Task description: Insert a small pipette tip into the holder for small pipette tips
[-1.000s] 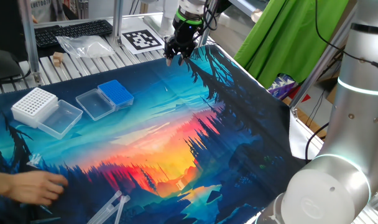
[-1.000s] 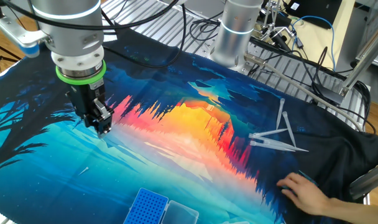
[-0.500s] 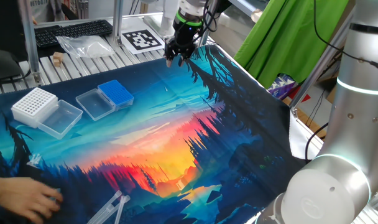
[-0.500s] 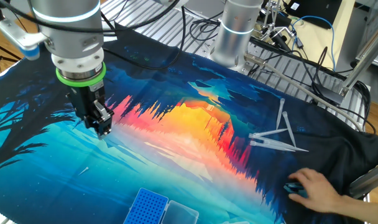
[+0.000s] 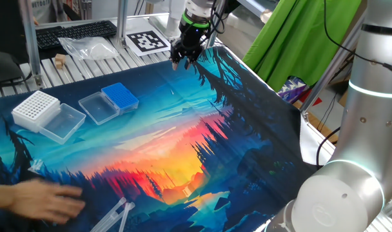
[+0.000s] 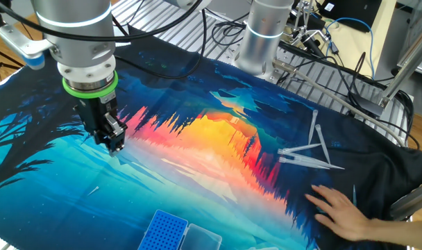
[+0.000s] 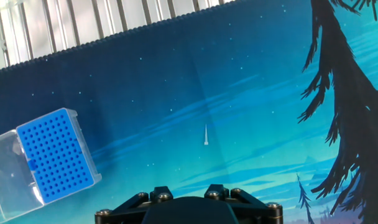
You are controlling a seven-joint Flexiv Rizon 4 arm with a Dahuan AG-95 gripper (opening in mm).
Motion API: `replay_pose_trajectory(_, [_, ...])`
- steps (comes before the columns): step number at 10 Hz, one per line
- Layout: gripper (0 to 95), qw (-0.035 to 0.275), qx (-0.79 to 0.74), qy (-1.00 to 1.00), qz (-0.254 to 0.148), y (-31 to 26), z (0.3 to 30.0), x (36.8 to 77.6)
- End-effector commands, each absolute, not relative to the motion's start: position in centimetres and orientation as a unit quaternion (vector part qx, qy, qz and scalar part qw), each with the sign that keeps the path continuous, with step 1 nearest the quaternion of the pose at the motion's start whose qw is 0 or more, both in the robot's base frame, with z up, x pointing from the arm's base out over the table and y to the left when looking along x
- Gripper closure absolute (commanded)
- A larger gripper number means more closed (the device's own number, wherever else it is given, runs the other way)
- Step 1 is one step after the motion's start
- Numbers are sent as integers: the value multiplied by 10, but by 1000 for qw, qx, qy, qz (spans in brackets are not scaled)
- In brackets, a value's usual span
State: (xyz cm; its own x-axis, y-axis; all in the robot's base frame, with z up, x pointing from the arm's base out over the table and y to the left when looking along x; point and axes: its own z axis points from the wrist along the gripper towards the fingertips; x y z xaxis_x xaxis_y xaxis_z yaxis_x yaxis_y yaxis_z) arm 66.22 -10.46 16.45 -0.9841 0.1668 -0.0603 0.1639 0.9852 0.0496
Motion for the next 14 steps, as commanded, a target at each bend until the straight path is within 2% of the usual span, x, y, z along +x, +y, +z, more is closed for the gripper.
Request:
replay_pose_trajectory(1, [760, 32, 89, 995, 23, -105, 165, 662])
replay_pose_trajectory(12, [760, 35, 100, 994, 27, -105, 165, 662])
replay_pose_trajectory(13, [570, 36, 105, 994, 25, -105, 165, 662])
replay_pose_trajectory(14, [570, 36, 100, 994, 23, -105, 165, 662])
